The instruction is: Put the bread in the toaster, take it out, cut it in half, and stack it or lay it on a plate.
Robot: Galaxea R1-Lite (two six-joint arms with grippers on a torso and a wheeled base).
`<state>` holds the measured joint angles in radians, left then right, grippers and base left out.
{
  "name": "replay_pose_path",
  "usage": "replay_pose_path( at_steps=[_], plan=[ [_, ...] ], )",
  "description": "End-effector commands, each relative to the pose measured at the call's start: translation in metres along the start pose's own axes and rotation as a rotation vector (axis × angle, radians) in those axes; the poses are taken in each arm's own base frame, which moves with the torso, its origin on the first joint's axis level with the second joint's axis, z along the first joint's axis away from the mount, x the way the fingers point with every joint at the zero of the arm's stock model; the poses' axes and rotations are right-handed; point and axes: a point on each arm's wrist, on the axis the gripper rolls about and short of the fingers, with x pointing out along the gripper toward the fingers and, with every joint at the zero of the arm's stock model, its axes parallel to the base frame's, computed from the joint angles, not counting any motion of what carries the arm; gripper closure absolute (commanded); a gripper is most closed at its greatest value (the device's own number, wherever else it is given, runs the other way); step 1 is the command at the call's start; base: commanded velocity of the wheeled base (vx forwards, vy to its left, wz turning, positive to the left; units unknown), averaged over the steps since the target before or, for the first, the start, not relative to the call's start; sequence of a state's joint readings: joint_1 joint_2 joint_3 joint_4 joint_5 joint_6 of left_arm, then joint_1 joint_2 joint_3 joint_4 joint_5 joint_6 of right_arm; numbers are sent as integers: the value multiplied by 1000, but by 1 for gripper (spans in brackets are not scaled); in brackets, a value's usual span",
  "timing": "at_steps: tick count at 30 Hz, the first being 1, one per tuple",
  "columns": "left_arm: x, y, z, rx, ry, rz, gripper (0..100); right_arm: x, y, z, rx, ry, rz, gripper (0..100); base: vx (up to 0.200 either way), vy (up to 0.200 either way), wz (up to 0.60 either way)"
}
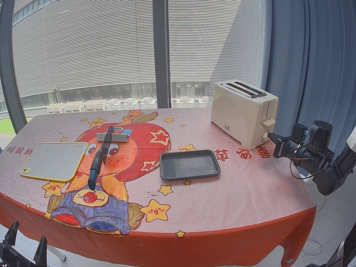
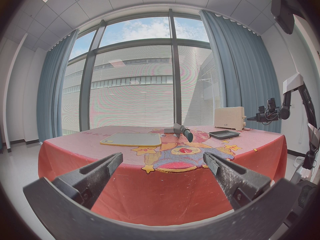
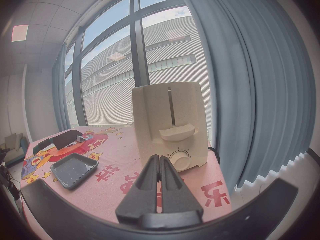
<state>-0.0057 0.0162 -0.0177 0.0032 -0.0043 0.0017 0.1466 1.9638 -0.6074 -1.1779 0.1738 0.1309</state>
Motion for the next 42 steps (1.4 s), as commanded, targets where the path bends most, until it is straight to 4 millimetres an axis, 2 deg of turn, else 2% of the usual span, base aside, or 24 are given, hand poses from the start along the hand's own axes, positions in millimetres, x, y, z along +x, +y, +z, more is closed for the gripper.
replay_pose_path(
  at_steps=[1,20,42],
  plan=[
    [0,0,-5,0,0,-1,0,2,0,-2,3,4,0,100,0,0,0],
    [0,0,-5,0,0,-1,0,18,-2,-7,3,10,-1,100,0,0,0],
    [0,0,-5,0,0,-1,0,18,-2,-8,4,15,0,100,0,0,0]
  ],
)
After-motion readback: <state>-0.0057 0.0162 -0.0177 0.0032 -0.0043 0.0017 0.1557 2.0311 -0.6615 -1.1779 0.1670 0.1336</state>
